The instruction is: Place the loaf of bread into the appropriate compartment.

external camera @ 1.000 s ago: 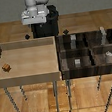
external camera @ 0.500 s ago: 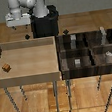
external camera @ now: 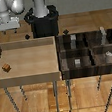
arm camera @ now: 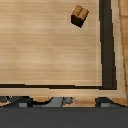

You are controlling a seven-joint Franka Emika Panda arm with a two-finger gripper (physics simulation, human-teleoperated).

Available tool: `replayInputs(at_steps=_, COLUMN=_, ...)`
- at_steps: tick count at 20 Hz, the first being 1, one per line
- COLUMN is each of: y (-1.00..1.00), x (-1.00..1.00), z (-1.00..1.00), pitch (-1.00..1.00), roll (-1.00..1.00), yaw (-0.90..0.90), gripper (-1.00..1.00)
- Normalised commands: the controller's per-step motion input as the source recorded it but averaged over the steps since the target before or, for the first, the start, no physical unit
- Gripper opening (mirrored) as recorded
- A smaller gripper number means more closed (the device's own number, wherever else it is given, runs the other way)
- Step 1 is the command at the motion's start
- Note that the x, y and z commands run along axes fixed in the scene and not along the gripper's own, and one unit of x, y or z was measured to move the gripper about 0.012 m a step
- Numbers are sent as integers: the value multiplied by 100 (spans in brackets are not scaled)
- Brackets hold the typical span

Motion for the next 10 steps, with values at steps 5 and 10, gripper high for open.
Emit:
replayInputs(at_steps=5, y=0, x=100, z=0, pitch=0, roll=0, yaw=0, gripper=100)
replayInputs(at_steps=10, y=0, x=100, z=0, pitch=0, roll=0, yaw=0, gripper=100)
